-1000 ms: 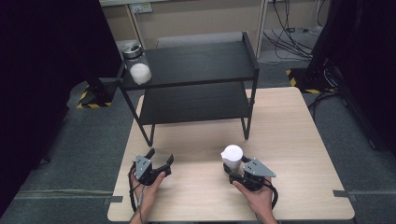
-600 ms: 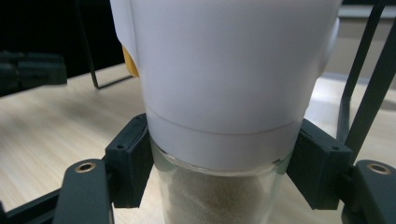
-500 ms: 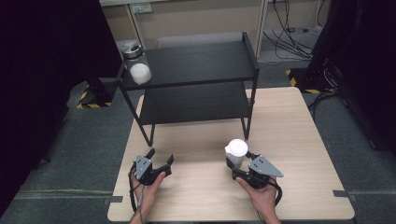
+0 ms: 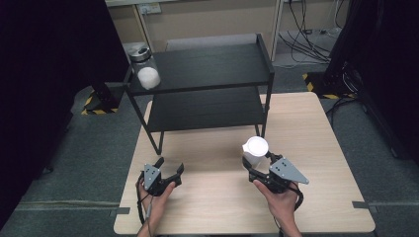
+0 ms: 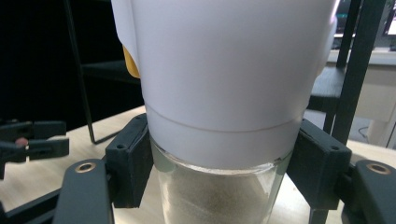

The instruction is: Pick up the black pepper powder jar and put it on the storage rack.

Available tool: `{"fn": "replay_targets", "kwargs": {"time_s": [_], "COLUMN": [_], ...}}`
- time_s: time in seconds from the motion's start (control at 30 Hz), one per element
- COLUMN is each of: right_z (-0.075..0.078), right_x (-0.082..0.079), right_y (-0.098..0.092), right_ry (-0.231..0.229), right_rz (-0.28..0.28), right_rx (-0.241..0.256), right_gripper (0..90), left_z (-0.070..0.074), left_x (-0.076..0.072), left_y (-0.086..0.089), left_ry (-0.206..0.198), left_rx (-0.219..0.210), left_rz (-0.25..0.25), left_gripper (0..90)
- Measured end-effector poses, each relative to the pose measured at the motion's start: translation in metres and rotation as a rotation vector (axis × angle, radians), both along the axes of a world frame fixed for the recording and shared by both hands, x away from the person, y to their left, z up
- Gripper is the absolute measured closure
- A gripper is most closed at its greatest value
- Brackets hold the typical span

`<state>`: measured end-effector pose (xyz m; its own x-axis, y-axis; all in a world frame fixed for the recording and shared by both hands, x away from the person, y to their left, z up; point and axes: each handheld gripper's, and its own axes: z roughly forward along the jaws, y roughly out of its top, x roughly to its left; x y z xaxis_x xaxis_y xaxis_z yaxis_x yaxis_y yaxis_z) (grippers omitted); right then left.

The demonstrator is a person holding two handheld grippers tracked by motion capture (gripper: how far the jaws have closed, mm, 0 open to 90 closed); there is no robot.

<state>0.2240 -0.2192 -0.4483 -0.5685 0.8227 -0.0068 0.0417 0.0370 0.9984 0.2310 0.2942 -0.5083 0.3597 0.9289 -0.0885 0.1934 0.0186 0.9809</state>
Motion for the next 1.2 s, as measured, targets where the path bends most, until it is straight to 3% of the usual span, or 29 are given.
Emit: {"fn": "replay_targets", "kwargs": {"time_s": [0.7,1.2], "right_z": [0.026,0.056], "right_x": [0.007,0.015], "right_y": [0.008,0.013], "right_ry": [-0.07,-0.12], "right_rz": [-0.016,-0.02], "right_rx": [0.043,0.04], "right_gripper": [30.8,30.8], "left_z": [0.0,0.001], "left_x": [0.0,0.001], "left_y": [0.0,-0.001], "left_ry": [0.002,0.005], "left_rx": [0.002,0.004], "left_rz": [0.001,0.001], "left_gripper": [13.9,13.8]}}
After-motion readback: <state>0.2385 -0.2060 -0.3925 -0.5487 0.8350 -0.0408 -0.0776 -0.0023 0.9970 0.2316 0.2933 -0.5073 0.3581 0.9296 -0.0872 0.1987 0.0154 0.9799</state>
